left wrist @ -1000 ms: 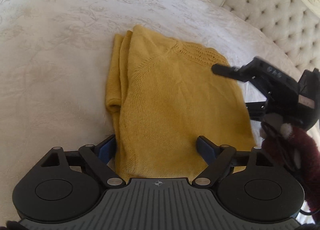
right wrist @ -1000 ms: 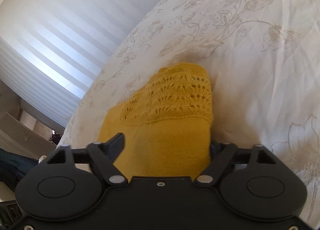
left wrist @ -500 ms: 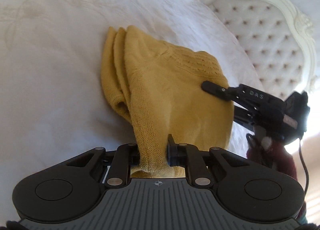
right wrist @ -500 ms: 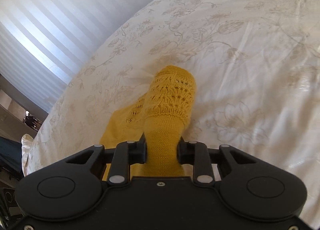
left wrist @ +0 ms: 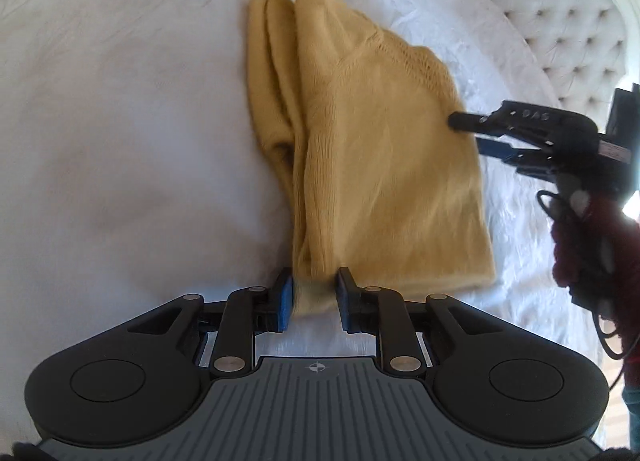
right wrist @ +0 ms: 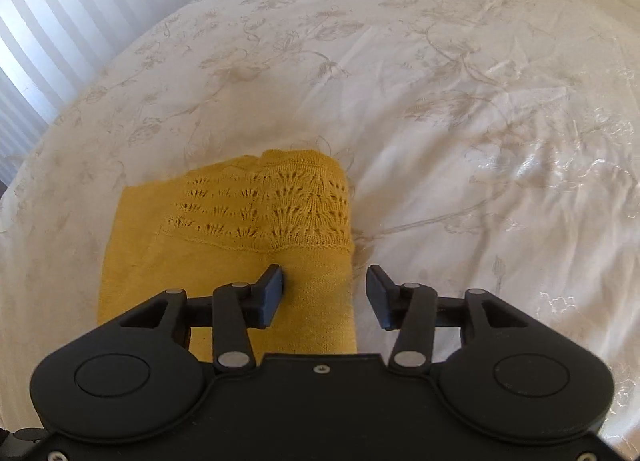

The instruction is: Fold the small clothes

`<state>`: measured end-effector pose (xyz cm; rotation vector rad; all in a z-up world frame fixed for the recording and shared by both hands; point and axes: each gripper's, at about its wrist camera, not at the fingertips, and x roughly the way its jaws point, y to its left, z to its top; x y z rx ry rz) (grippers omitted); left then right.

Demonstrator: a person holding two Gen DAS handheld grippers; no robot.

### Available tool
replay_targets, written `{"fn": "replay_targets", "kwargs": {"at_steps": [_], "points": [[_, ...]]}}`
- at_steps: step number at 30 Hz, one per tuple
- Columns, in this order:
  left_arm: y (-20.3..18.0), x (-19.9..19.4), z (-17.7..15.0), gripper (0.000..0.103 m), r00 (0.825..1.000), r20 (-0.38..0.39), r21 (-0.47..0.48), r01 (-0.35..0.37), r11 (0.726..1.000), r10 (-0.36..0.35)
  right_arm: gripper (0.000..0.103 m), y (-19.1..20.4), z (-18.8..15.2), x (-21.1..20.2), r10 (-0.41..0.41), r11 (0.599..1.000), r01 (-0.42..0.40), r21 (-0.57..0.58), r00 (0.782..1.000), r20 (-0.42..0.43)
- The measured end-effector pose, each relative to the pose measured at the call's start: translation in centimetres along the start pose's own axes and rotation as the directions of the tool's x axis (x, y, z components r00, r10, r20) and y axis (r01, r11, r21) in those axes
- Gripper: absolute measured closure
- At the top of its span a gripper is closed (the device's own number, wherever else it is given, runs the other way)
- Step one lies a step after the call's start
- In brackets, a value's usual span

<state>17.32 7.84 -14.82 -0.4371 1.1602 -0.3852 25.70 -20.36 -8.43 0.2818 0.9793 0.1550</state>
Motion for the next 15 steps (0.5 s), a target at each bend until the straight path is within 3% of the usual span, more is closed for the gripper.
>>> {"fn": "replay_targets", "kwargs": {"at_steps": [3,5,10,15], "points": [[0.4,-0.4,-0.5,0.081,1.0,0.009,-0.005,-0.008,1.0,0.008,0.047,1.9,-0.2,-2.5,-0.001,0.996,0.013,-0.092,0.991,0.132],[0.1,-0.4,-0.6,0.081,1.0,0.022,0.006,-0.02,1.0,0.02,0.047,4.0,0.0,-2.9,0.065,0.986,-0.037,-0.161,0.983,0.174],[-0.5,-0.3,-1.6,0.081,0.997,0.058,0.023,-0.054,0.998,0.052,0.047,10.2,0.0,-0.4,0.18,0.938,-0.137,-0.318,0.977,0.113],[-1.4,-0.7,-3.5,0.081,0.992,0.112,0.052,-0.07,0.996,0.064,0.047,12.7,-0.3,5.0,0.185,0.955,-0.173,-0.242,0.982,0.03]]}}
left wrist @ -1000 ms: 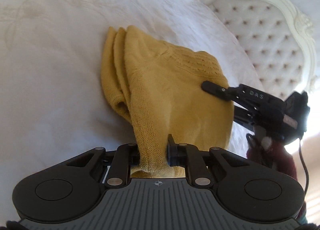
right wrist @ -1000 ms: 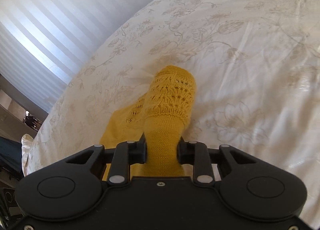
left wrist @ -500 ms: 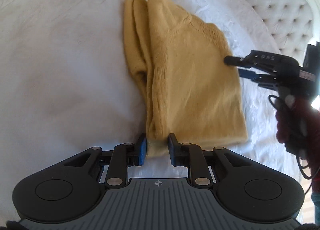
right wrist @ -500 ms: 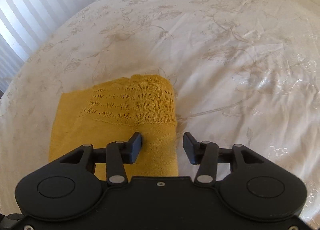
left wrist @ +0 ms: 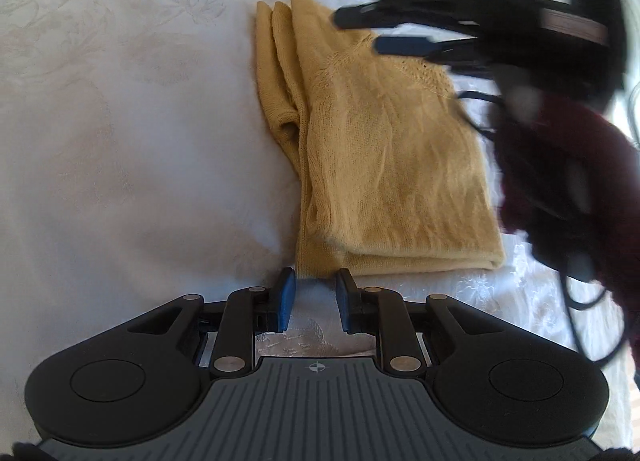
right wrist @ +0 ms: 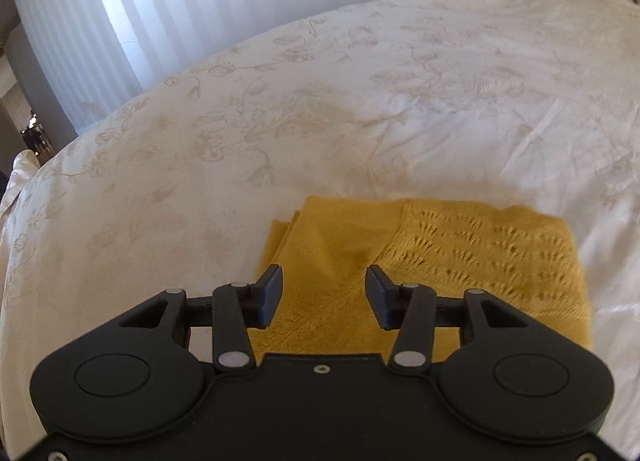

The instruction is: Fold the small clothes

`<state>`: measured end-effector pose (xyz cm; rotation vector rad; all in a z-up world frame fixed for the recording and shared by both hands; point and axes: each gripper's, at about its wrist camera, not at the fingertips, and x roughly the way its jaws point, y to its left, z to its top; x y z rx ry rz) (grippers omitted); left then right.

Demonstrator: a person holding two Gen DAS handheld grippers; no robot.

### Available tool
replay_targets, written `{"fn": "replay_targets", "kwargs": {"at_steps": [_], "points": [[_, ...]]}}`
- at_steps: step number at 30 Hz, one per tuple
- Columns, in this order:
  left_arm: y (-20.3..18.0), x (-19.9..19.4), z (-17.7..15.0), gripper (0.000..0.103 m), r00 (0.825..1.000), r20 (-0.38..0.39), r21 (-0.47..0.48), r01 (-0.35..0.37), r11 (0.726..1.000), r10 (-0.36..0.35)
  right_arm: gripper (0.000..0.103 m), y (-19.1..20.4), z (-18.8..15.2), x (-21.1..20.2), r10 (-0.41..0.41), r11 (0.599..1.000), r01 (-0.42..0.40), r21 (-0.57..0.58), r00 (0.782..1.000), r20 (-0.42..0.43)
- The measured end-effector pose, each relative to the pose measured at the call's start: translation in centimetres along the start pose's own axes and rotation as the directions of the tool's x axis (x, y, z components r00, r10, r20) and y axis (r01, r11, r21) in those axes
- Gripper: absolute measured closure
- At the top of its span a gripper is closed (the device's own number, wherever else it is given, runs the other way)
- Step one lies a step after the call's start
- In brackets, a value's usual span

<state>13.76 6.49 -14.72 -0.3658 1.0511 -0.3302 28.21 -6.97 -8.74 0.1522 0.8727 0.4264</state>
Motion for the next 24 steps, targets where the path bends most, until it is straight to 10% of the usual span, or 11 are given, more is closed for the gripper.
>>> {"fn": "replay_targets", "kwargs": {"at_steps": [8,11,16,24], "points": [[-0.3,-2.0,-1.5,0.075,0.994,0.1,0.058,-0.047,0.997,0.041,0.047,2.0,-2.1,-0.5,0.231,0.973,-0.232,0.003,0.971,-0.06],[-0.7,-3.4,-1.1,0.073,0.982,0.17,0.05,-0.088,0.995,0.079,0.045,1.5,-1.8,-4.9,0.141,0.99,-0.14,-0.026,0.989,0.045],[-2.3,-6.1,0.6,0.06,0.949,0.275,0.037,-0.172,0.984,0.155,0.003,0.1,-2.2,-12.2,-0.043,0.998,0.049,-0.031,0.983,0.176],[-6.7,-9.0,0.8,0.041,0.915,0.324,0.041,-0.268,0.963,0.241,0.001,0.5,-5.3,-17.9,-0.231,0.972,0.235,0.001,0.953,0.194]]}}
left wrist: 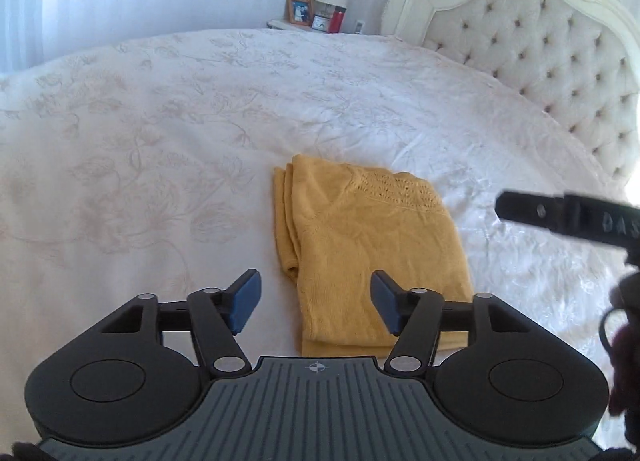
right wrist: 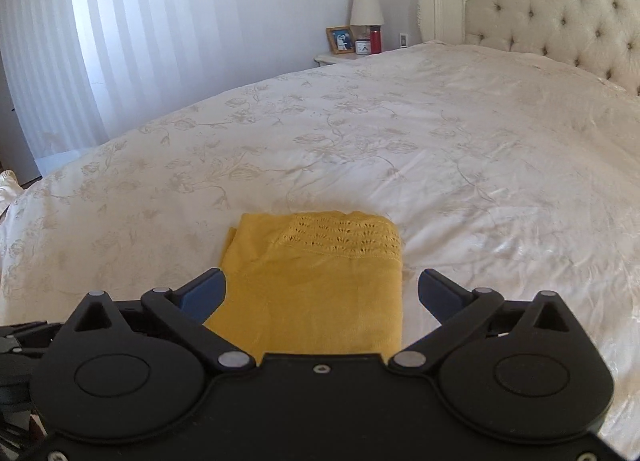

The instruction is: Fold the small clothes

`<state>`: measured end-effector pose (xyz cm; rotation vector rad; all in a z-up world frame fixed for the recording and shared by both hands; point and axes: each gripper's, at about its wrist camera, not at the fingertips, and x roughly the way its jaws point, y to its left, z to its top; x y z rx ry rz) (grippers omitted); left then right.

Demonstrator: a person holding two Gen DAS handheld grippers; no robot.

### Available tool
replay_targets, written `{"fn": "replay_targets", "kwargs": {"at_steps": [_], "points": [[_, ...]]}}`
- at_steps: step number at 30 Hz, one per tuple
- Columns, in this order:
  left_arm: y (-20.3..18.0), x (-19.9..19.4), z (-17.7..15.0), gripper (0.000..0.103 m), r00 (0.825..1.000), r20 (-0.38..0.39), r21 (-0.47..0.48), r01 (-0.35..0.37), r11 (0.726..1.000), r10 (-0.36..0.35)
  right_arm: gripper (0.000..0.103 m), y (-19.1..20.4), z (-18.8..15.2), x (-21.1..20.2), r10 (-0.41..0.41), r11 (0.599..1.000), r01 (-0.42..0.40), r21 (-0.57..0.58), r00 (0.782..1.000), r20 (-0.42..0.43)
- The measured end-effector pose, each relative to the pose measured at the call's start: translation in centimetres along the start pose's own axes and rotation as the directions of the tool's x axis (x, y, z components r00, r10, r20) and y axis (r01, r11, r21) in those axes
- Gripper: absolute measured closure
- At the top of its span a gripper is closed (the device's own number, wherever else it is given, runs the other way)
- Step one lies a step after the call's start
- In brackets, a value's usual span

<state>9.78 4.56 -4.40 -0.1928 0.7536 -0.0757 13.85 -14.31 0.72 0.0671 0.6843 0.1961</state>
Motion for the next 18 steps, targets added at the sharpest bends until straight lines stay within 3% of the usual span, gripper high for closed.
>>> {"fn": "replay_targets", "kwargs": {"at_steps": [4,8,12,18], "points": [[-2.0,-0.6,-0.4,0.04,0.998,-0.009,0.03,-0.063,0.998,0.063,0.001,0.7,-1.6,-1.9,-0.041,0.999,0.041,-0.018,0.999,0.011],[-2.1,-2.1,-1.3,0.039,0.999,-0.01,0.014,-0.042,0.999,0.042,0.001,0.9,-2.7,-3.7,-0.062,0.998,0.063,-0.012,0.998,0.027],[-2.5,-2.8,-2.0,0.039,0.996,-0.026,0.021,-0.079,0.997,0.079,0.001,1.1,-3.1,-4.6,-0.094,0.996,0.094,0.0,0.995,0.04],[-3.3,-3.7,-2.7,0.039,0.992,-0.028,0.051,-0.119,0.992,0.121,0.001,0.7,-3.8,-4.7,-0.107,0.993,0.107,0.039,0.994,-0.016]]}}
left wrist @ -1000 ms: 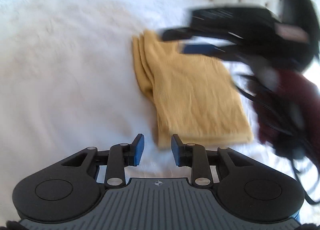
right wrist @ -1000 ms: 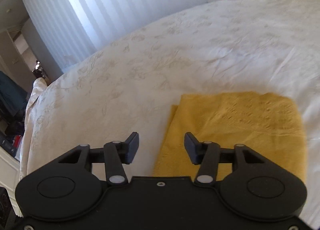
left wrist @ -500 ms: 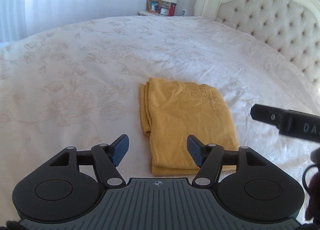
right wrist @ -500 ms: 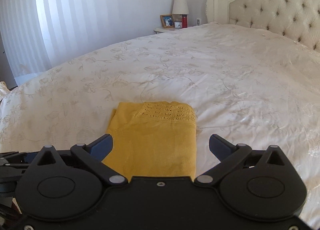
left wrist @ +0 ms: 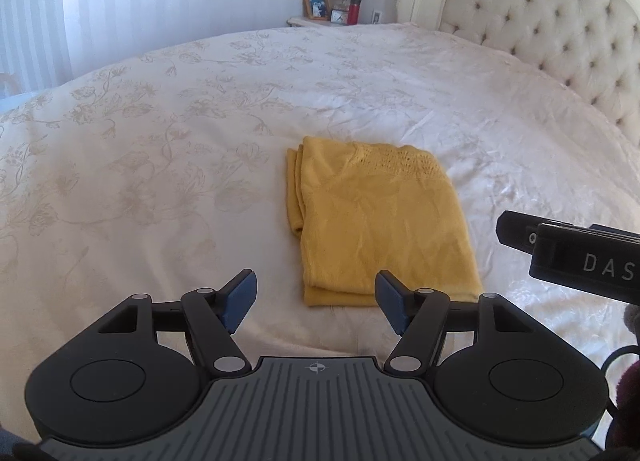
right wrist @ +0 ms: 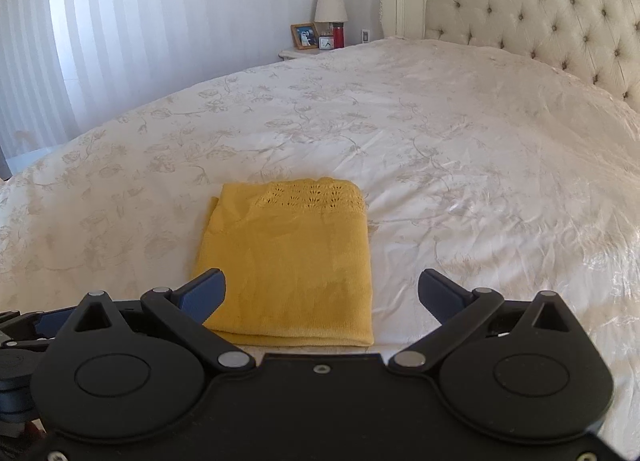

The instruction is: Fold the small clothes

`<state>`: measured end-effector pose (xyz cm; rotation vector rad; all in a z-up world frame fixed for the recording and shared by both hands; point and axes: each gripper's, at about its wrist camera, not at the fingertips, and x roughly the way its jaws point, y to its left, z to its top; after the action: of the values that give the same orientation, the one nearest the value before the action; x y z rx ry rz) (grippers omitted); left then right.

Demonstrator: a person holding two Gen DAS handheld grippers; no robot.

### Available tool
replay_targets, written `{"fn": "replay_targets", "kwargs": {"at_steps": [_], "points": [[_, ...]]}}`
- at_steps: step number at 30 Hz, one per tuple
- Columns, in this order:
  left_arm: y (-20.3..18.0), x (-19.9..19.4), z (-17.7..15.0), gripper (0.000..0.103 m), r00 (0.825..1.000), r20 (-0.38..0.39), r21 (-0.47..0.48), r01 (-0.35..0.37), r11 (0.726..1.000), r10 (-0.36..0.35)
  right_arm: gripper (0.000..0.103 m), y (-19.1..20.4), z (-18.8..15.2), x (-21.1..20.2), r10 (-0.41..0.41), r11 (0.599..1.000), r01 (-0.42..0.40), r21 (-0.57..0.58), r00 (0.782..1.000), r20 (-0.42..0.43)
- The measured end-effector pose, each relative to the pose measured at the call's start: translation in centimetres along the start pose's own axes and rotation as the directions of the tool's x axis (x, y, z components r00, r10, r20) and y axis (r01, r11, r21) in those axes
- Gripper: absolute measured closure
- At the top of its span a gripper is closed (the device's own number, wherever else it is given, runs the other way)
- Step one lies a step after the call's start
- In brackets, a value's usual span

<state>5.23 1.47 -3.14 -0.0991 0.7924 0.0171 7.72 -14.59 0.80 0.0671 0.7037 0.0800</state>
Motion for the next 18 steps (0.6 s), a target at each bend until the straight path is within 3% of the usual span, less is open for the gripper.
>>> {"fn": "replay_targets", "kwargs": {"at_steps": [4,18], "points": [[-0.1,0.0,0.0,0.039,1.0,-0.011,0.013,0.0,1.0,0.0,0.001,-0.4,-0.6,0.0,0.015,0.999,-0.014,0.042,1.0,-0.024],[-0.2,0.6,-0.1,0.039,0.999,-0.033,0.023,-0.012,1.0,0.012,0.001,0.4,-1.3,0.4,0.025,0.999,-0.024,0.033,0.999,-0.035]]}}
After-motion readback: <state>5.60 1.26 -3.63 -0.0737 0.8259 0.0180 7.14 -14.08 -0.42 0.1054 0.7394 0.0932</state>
